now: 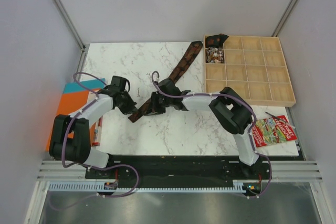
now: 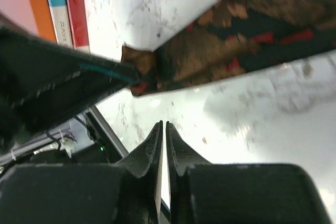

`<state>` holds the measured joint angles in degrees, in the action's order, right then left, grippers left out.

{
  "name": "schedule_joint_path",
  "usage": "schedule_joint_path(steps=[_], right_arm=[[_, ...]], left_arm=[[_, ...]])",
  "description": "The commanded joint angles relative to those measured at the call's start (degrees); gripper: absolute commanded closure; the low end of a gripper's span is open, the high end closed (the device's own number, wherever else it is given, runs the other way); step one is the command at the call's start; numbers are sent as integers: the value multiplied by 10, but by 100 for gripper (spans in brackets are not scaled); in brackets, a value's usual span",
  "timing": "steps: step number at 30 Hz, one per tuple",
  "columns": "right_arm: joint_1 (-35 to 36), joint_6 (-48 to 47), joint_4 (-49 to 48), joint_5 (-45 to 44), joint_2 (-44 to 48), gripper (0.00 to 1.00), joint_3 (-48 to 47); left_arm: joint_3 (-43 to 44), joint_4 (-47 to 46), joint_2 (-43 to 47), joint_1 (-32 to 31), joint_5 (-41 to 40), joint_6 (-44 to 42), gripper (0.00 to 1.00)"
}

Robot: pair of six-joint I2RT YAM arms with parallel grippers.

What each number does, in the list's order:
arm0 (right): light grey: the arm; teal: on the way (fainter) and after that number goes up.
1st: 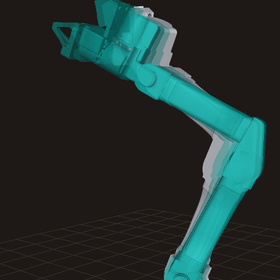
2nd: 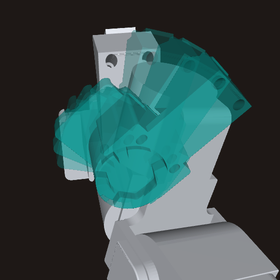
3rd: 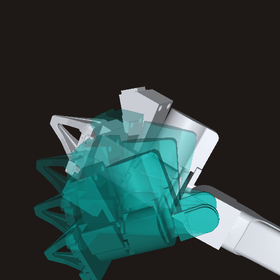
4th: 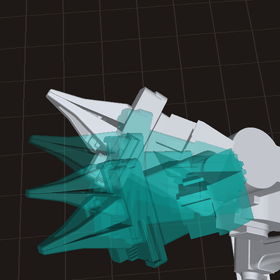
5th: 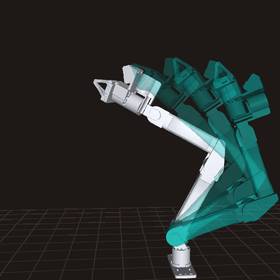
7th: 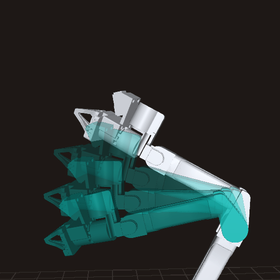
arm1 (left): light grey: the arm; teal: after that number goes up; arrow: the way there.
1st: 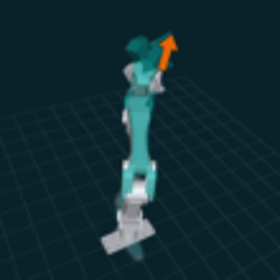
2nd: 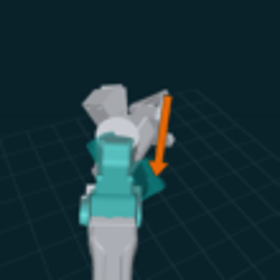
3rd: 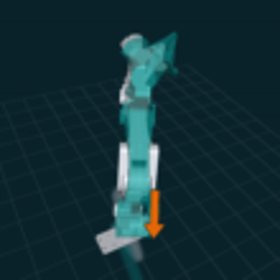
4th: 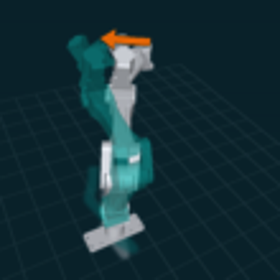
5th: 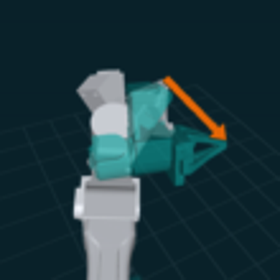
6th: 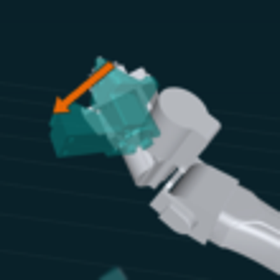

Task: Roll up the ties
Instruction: Roll the tie at the center of the board.

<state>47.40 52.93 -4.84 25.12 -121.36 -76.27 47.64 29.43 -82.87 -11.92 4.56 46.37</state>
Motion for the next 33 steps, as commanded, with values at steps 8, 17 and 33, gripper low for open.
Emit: schedule_joint_path(steps=[8, 17, 33], right_arm=[[-54, -84, 82, -28, 149, 86, 102], [-53, -104, 96, -28, 169, 85, 104], [-20, -79, 70, 3, 142, 84, 60]], left_arm=[[47, -30, -52, -27, -23, -1, 82], [62, -31, -41, -28, -15, -3, 55], [67, 19, 12, -29, -69, -29, 58]])
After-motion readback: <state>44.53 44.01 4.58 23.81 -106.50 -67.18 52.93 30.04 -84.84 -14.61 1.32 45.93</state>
